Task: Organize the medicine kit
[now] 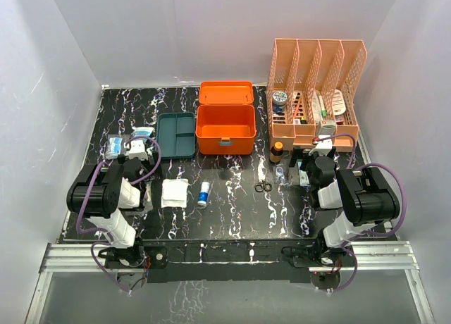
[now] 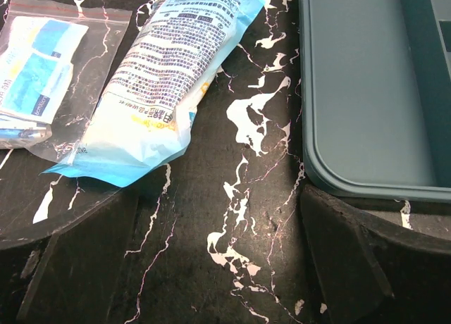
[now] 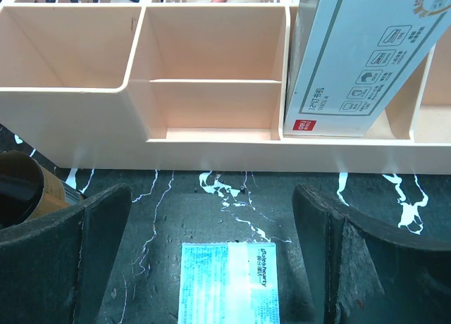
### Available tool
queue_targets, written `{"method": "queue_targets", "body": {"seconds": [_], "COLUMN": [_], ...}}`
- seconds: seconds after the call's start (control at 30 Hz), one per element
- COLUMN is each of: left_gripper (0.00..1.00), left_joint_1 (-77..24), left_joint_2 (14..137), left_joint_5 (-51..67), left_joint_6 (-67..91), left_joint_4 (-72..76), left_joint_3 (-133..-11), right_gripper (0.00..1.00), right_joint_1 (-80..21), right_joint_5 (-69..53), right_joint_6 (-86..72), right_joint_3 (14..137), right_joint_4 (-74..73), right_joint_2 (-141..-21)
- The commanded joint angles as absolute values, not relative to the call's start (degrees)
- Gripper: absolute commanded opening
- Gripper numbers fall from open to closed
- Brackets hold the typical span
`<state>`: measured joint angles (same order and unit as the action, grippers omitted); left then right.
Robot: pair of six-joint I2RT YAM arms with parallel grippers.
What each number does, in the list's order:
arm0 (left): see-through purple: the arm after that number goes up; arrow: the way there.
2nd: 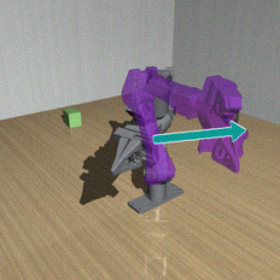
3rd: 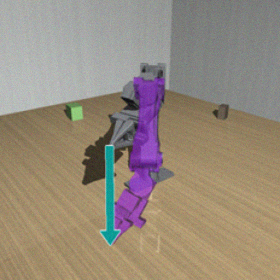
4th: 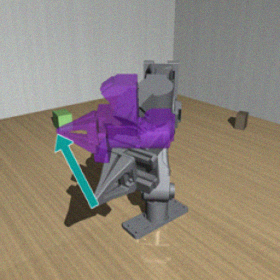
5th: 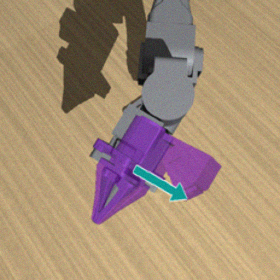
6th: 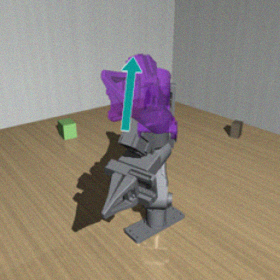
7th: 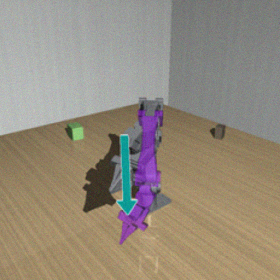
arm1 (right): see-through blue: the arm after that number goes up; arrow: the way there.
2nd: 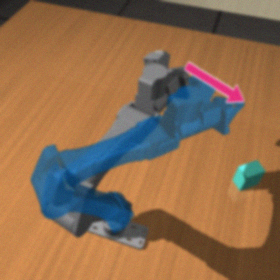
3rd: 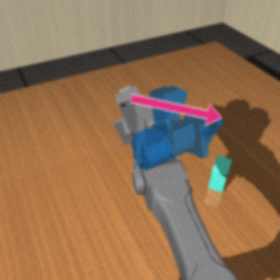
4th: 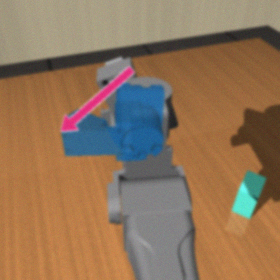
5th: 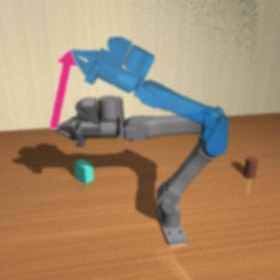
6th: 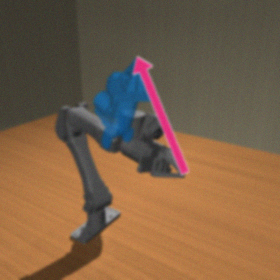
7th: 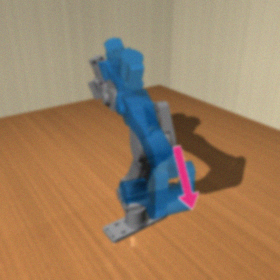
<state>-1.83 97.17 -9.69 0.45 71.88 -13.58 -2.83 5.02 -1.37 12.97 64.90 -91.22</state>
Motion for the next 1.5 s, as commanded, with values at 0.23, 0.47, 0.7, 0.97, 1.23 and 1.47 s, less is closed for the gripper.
{"method": "queue_targets", "body": {"seconds": [0.23,0.47,0.7,0.97,1.23,1.47], "left_gripper": [0.99,0.99,0.99,0.99,0.99,0.98], "left_joint_1": [-1.4,-1.4,-1.5,-1.5,-1.4,-1.0], "left_joint_2": [96.4,95.9,90.9,76.3,66.2,53.1], "left_joint_5": [-9.6,-9.1,-11.9,-11.9,-15.5,-11.3], "left_joint_6": [0.0,0.6,0.4,1.1,0.8,1.0], "left_joint_4": [73.4,73.1,64.4,41.7,17.8,4.2], "left_joint_3": [-14.4,-14.3,-17.1,-22.8,-30.1,-30.0], "right_gripper": [0.98,0.98,0.98,0.98,0.98,0.98], "right_joint_1": [-2.6,-2.6,-2.6,-2.6,-2.6,-2.9], "right_joint_5": [5.9,5.9,6.6,9.0,9.5,7.1], "right_joint_6": [-1.0,-1.0,-1.1,0.0,-0.6,-1.9], "right_joint_3": [13.9,14.0,13.8,17.7,18.9,22.6], "right_joint_4": [68.3,68.3,66.9,47.6,38.7,24.7], "right_joint_2": [-91.0,-91.0,-88.5,-77.1,-71.3,-61.3]}}
